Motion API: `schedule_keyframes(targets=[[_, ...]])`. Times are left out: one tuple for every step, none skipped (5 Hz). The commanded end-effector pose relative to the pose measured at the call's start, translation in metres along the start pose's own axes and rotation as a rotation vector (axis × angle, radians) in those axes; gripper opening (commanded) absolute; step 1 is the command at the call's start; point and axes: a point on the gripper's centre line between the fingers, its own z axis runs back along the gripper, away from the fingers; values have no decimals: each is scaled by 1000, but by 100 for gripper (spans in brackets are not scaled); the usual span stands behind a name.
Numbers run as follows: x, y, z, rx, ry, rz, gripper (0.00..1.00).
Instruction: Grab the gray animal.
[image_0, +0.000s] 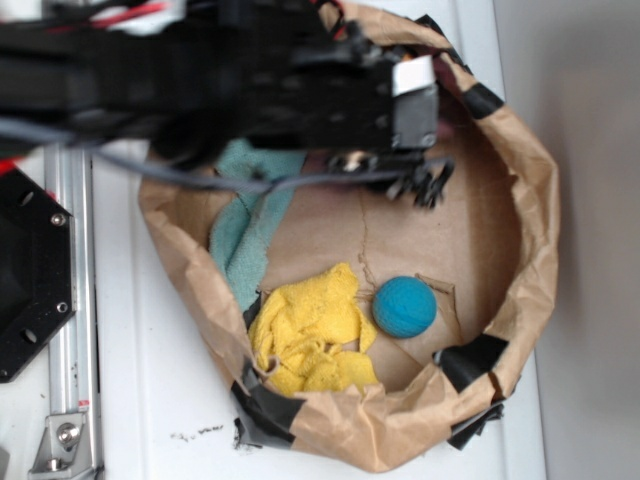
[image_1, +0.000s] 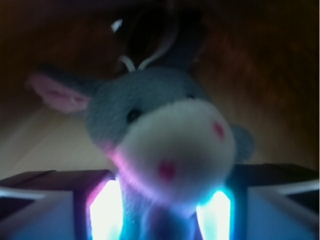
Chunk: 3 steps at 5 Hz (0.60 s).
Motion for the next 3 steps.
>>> schedule_keyframes(targets=[[-32,-4,82,-239,15,-288,0],[-30,5,93,-236,23,-437,0],[-15,5,91,-125,94,-448,0]])
